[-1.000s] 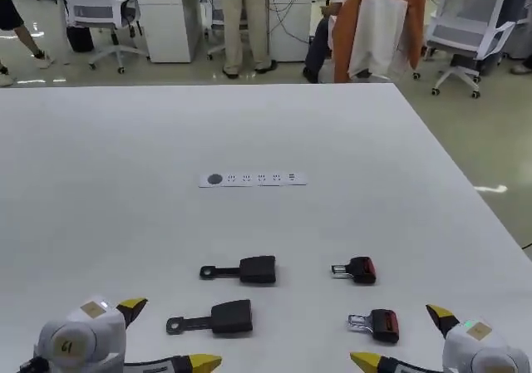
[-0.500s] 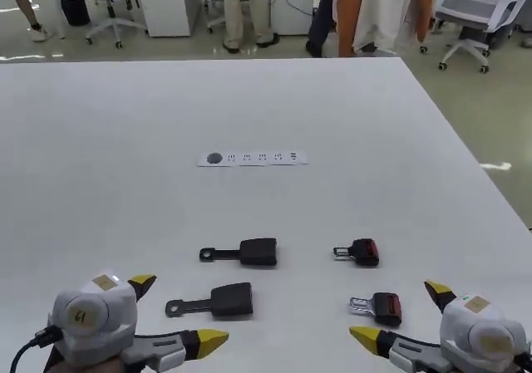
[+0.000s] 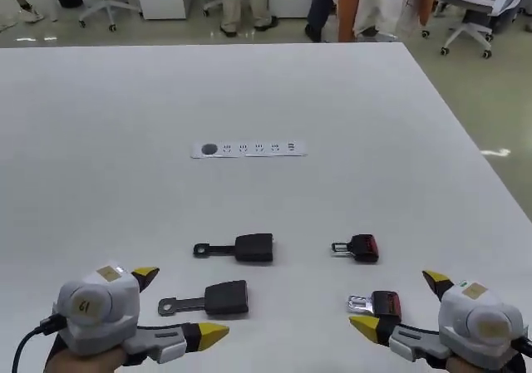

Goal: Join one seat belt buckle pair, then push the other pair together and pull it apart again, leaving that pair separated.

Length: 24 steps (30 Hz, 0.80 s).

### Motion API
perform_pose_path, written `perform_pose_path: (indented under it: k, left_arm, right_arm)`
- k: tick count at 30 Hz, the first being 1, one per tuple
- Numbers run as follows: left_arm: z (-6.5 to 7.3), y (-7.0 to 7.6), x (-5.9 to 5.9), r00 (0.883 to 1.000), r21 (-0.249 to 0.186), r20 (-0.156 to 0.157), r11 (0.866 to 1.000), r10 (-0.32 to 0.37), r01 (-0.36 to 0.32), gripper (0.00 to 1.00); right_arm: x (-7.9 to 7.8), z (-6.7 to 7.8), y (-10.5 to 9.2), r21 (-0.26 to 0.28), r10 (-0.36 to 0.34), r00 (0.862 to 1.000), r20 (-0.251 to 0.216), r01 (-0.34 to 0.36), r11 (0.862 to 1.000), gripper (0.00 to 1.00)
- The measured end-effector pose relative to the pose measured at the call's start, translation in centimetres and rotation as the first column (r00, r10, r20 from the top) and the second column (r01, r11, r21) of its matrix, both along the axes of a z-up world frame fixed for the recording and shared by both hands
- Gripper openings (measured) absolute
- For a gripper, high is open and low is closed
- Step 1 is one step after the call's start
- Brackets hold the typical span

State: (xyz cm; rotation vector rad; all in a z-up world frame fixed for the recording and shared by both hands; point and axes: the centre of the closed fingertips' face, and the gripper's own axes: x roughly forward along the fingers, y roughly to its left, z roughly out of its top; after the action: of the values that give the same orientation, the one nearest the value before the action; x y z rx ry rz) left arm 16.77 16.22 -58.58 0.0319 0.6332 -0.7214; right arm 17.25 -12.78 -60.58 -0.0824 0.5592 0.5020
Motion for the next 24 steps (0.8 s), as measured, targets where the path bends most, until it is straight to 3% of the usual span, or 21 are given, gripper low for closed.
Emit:
perform_pose_path:
  k: [11, 14, 15, 19, 21, 24]
  left_arm:
    - [-1.4, -1.1, 1.4, 0.999, 0.0, -0.032, 0.999, -0.043, 0.043, 0.96]
    - [-1.9, -1.4, 1.7, 0.997, 0.007, -0.033, 0.997, -0.074, 0.074, 0.96]
    - [-1.7, -1.7, 2.0, 0.995, 0.019, -0.024, 0.996, -0.092, 0.093, 0.96]
    - [-3.1, -2.2, 1.9, 0.983, 0.031, -0.045, 0.984, -0.176, 0.178, 0.91]
    - [-4.0, -2.1, 2.2, 0.979, 0.041, -0.053, 0.979, -0.196, 0.198, 0.88]
    - [-4.2, -2.5, 2.3, 0.974, 0.042, -0.063, 0.975, -0.216, 0.219, 0.87]
  right_arm:
    - [1.6, -1.6, -0.3, -0.011, 0.032, 0.999, -0.041, -0.032, 0.999, 0.94]
    - [2.1, -2.3, -0.6, -0.045, 0.069, 0.996, -0.054, -0.071, 0.996, 0.9]
    - [2.2, -2.5, -0.6, -0.065, 0.084, 0.995, -0.061, -0.088, 0.994, 0.88]
    - [2.4, -2.7, -0.4, -0.054, 0.11, 0.99, -0.084, -0.115, 0.992, 0.85]
    - [2.6, -3.0, -0.4, -0.054, 0.125, 0.988, -0.096, -0.131, 0.99, 0.84]
    - [2.6, -3.4, -0.2, -0.046, 0.166, 0.98, -0.112, -0.172, 0.984, 0.82]
